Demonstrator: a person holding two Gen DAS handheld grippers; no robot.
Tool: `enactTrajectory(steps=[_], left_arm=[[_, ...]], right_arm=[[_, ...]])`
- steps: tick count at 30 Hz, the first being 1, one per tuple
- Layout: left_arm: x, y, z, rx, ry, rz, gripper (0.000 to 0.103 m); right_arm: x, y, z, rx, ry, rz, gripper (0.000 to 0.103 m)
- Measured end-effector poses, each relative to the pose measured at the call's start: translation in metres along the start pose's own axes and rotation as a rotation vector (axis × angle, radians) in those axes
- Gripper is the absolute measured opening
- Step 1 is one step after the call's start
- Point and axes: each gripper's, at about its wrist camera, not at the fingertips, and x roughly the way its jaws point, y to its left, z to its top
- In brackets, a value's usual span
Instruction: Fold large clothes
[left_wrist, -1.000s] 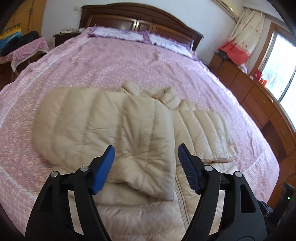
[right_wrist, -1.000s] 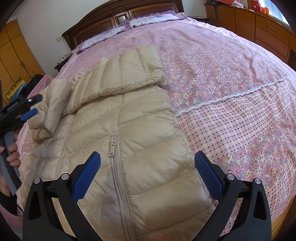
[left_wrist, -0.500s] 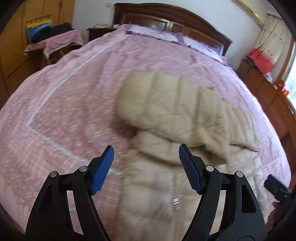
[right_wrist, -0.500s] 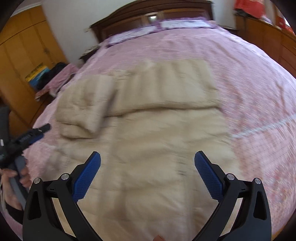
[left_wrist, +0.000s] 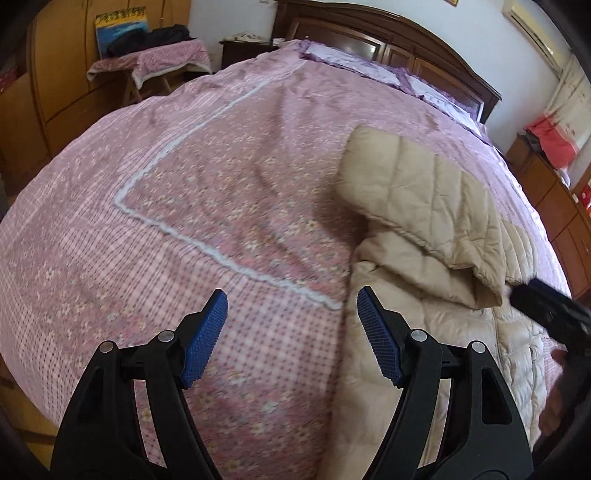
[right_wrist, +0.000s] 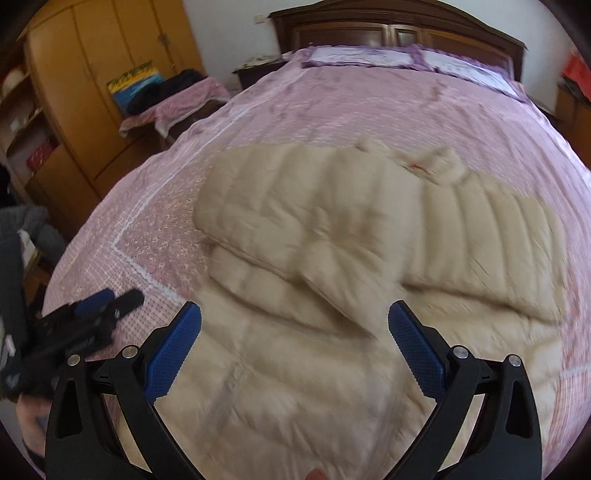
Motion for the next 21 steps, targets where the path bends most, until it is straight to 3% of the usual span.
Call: enactTrajectory(steps=[8,13,15,17,21], left_arm=[[-0.001,0.025,-0.009,-0.049,0.009,0.004,0.072],[-0.002,0.03,-0.015,-0.055,0.01,-0.007,0.072],[-0.001,0.032,-0.018,-0.056,0.015,-0.013,0.072],[-0.001,0.034,-0.02,-0.059,0.019,-0.015,0.072],[0.001,0.036,-0.024,-0.059,0.026,-0.016,0.072]], right_arm=[[0.05,0.046,0.035,-0.062,0.03,-0.011,0.097],[0.088,0.066,0.051,-0.137,0.056,-0.062,0.096],[0.101,0.066,0.05,-0.14,0.085,-0.081,0.089],[0.112,0.063,0.048,-0.142,0.101,-0.108,0.073],[0.111,0.05,0.046,-0.125,0.109,-0.071,0.049]])
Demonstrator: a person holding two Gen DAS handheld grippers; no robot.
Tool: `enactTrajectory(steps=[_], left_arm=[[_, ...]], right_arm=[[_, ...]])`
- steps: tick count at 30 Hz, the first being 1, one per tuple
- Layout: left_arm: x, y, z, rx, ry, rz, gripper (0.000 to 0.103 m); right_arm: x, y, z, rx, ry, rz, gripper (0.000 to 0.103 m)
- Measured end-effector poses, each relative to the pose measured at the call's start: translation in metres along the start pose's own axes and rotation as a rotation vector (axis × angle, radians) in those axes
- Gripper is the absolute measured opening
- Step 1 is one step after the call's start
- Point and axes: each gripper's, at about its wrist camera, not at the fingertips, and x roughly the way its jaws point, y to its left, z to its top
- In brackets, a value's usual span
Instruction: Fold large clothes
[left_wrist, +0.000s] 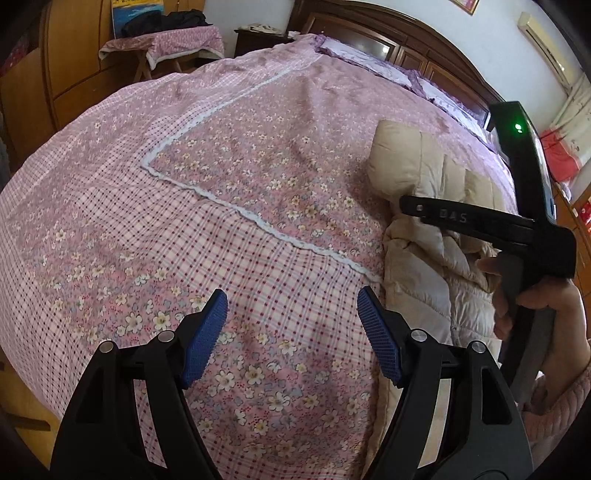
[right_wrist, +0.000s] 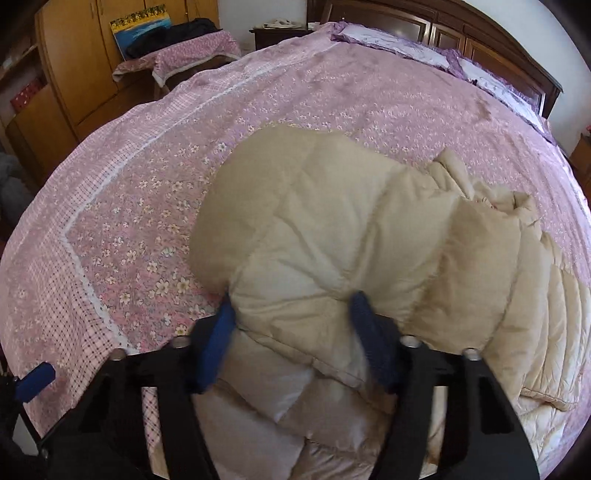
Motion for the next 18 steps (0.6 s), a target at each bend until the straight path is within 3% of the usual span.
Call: enactTrajectory(steps=[4,7,11,18], left_arm=[[0.003,0.0,-0.001,-0.006,0.002,-0.008,0.072],[0.002,-0.005,-0.001,0.002,0.0,-0.018,0.072],[0.0,-0.013,0.002,0.026,-0.009,-0.029,0.072],[-0.005,-0.034,0.01,0.069,-0.024,-0.055,0.072]], right_arm=[[-0.016,-0.004,-0.001,0.001,-0.021,0.053,0.026],[-0.034,-0.005,0.0,-0.001,-0.053,0.079,0.016],[-0.059,-0.012,0.003,0.006,-0.093,0.131,0.013],[-0.115,-0.05,0.002,0.026,-0.203,0.12,0.012]])
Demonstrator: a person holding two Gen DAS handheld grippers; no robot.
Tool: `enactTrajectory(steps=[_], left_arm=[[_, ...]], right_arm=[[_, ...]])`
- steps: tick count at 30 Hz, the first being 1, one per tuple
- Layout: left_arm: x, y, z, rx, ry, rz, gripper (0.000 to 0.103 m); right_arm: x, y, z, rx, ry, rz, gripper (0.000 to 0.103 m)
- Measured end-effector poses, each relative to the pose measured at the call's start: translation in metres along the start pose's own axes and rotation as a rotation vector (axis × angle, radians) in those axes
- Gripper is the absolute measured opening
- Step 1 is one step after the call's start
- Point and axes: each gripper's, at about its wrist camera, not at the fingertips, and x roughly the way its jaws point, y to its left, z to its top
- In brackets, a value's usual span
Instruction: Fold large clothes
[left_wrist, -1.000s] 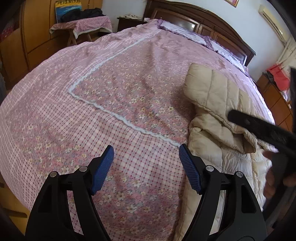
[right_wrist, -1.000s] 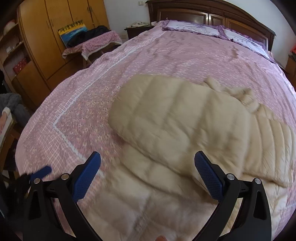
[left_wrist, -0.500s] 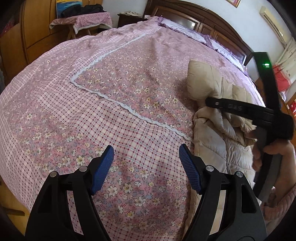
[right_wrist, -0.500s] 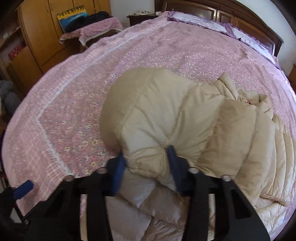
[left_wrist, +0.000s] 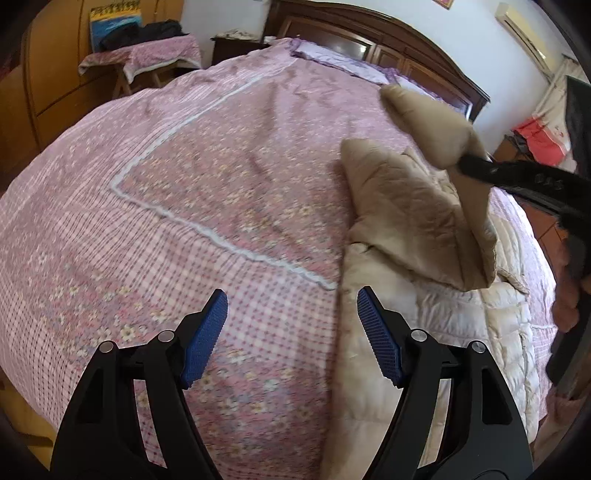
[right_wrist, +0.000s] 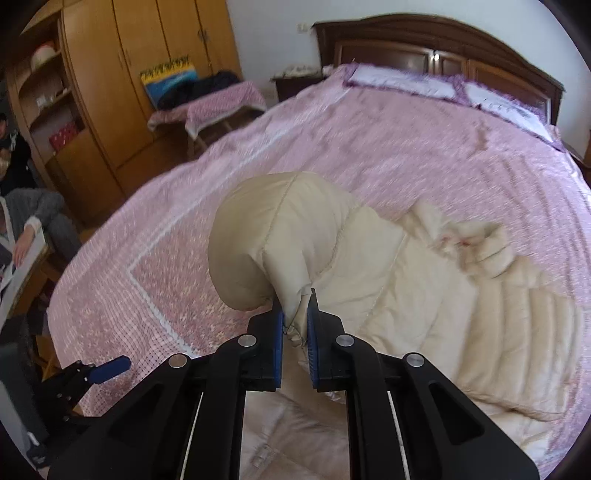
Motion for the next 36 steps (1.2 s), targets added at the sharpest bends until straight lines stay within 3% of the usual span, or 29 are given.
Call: enactTrajectory(steps=[10,23,28,36], left_arm=[[0.002,-0.045,0.012,0.088,-0.012,-0.036,0.072],[0.013,-0.091,0.018,0.151,0.011,-0.051,0.072],[0.019,-0.107,0.016,0.169,0.026,-0.049,0.072],[0.022,-0.126,0.022,0.218,0.019,-0.03,0.072]], right_arm=[[-0.059,-0.094,-0.025,0.132,-0.063,-0.093,0.012],[-0.06,-0.181,-0.101,0.337,0.001,-0.141,0.014],[-0.064,-0.193,-0.123,0.348,-0.005,-0.176,0.05],[-0.081,-0.217,-0.144,0.366,-0.001,-0.234,0.057]])
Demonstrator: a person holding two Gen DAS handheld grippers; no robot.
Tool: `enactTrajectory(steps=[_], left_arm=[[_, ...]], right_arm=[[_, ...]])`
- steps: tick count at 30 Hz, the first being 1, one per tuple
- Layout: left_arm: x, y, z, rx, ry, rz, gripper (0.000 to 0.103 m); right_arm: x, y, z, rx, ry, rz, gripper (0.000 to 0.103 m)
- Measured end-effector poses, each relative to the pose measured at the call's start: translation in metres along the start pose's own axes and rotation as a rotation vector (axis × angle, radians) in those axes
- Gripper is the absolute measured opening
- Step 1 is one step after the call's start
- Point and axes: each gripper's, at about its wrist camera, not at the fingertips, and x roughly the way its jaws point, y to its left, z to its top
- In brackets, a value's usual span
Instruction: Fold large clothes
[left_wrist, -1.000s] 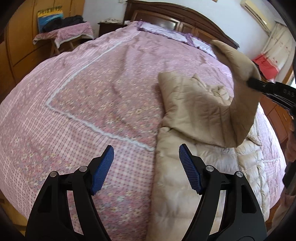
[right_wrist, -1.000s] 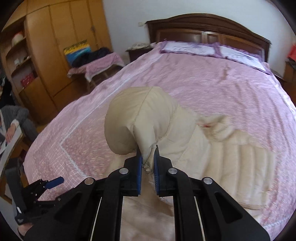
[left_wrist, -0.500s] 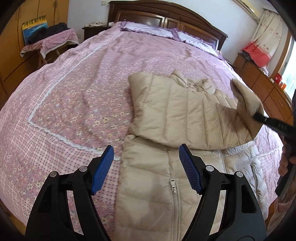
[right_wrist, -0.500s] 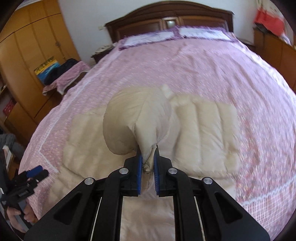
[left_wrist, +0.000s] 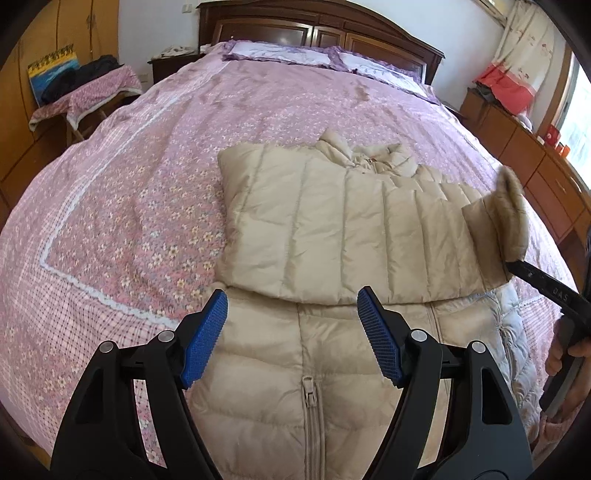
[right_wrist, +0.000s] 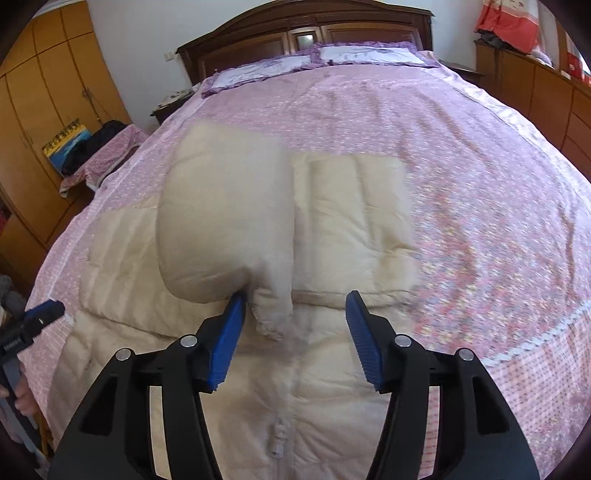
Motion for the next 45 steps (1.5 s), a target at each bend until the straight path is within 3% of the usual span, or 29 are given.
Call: enactTrajectory(steps=[12,24,26,27,28,29,30,33,38,45], left_arm=[[0.006,0.013,0.031,0.01,-0.024,0.063,0.072],[0.061,0.031,0.068,-0.059,-0.023,0.062,0.072],[0.072,0.029,0.069,-0.063,-0.016,0.037,0.072],[0.077,0.027,0.069,-0.06,-0.014,0.025,0.062],[0.081,0.024,0.068,-0.054,-0.02,0.028,0.045],[0.086,0.022,0.068,-0.047,-0.011,0.049,0.017],[0.09,0.023,0.067,-0.056,-0.01,0.053,0.012],[0.09,0.031,0.068,-0.102,-0.043,0.032,0.009],[0.097,0.034,0.076,-0.107,-0.068,0.069,0.008],[0.124,0.045,0.081,-0.137,-0.042,0.092,0.008]], right_arm=[[-0.021,-0.048,0.001,0.075,-0.021,-0.051,0.06],[0.024,-0.051,0.019,0.131,0.019,-0.053,0.06],[0.024,-0.05,0.018,0.118,0.014,-0.068,0.046],[0.023,-0.048,0.019,0.106,0.007,-0.071,0.036],[0.019,-0.047,0.02,0.094,-0.008,-0.067,0.026],[0.016,-0.046,0.02,0.085,-0.02,-0.059,0.021],[0.012,-0.045,0.022,0.073,-0.037,-0.054,0.011],[0.0,-0.038,0.035,0.031,-0.104,-0.058,0.007],[0.005,-0.024,0.057,-0.004,-0.171,-0.108,0.006],[0.065,-0.036,0.061,0.055,-0.04,-0.152,0.006]])
